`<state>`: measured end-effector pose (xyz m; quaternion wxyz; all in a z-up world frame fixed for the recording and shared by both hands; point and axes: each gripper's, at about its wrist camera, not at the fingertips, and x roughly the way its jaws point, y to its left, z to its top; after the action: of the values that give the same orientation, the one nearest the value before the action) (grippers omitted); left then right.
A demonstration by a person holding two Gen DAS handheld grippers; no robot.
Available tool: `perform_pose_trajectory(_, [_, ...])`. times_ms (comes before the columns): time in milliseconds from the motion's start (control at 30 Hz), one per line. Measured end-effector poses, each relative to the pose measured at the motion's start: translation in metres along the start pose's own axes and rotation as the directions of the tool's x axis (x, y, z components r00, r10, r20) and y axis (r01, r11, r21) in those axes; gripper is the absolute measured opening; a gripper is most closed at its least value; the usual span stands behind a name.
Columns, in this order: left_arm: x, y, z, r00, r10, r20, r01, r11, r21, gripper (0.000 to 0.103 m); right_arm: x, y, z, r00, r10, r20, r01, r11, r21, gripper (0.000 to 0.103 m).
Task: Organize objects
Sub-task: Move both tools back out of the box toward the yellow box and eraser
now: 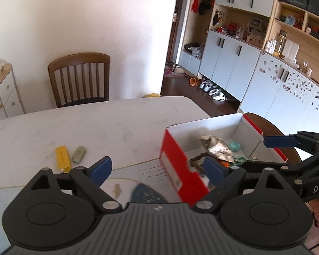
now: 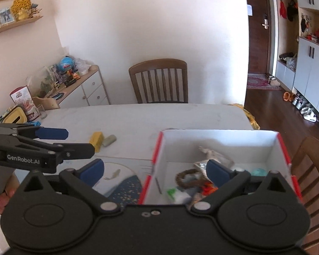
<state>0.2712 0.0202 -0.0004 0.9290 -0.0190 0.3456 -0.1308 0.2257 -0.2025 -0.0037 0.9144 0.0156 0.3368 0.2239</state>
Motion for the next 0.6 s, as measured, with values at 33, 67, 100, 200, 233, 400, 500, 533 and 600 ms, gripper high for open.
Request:
perform_pose_trajectory(33, [-0.001, 0.008, -0.001, 1.0, 0.004, -0.002, -0.004, 1.0, -0.006, 0.097, 0.004, 0.006, 0.0, 1.0, 0.002, -0.004, -0.002, 1.0, 0.0, 0.102])
perform_pose_trajectory(67, [-0.001, 0.014, -0.002, 1.0, 0.008, -0.003, -0.008, 1.0, -0.01, 0.097, 0.008, 0.011, 0.001, 1.0, 0.003, -0.008, -0.003, 1.0, -0.002, 0.102])
perform_pose_trajectory(100, [-0.002, 0.02, -0.003, 1.0, 0.011, -0.002, -0.011, 1.0, -0.014, 0.098, 0.01, 0.017, 0.001, 1.0, 0.004, -0.01, -0.004, 1.0, -0.002, 0.102])
perform_pose_trajectory(200, [-0.003, 0.039, -0.006, 1.0, 0.009, -0.003, -0.009, 1.0, -0.024, 0.099, 0.022, 0.032, 0.003, 1.0, 0.01, -0.021, -0.01, 1.0, 0.003, 0.102])
perform_pose_trajectory(233, [-0.003, 0.045, -0.007, 1.0, 0.011, -0.003, -0.011, 1.0, -0.028, 0.1, 0.025, 0.036, 0.004, 1.0, 0.01, -0.024, -0.01, 1.0, 0.003, 0.102])
perform_pose_trajectory(400, [-0.001, 0.074, -0.011, 0.999, 0.035, -0.003, -0.035, 0.998, -0.054, 0.103, 0.044, 0.056, 0.008, 0.999, 0.007, -0.046, -0.007, 1.0, 0.009, 0.102])
perform_pose_trajectory(500, [0.002, 0.089, -0.014, 0.999, 0.049, -0.008, -0.049, 0.997, -0.062, 0.103, 0.058, 0.067, 0.011, 0.998, -0.003, -0.059, 0.004, 1.0, 0.011, 0.102])
perform_pose_trajectory(533, [0.004, 0.093, -0.014, 0.999, 0.053, -0.01, -0.053, 0.997, -0.061, 0.103, 0.063, 0.071, 0.012, 0.998, -0.008, -0.064, 0.009, 1.0, 0.014, 0.102])
perform_pose_trajectory(600, [0.007, 0.101, -0.016, 0.997, 0.07, -0.012, -0.07, 0.996, -0.058, 0.103, 0.073, 0.076, 0.013, 0.997, -0.013, -0.074, 0.014, 1.0, 0.015, 0.102])
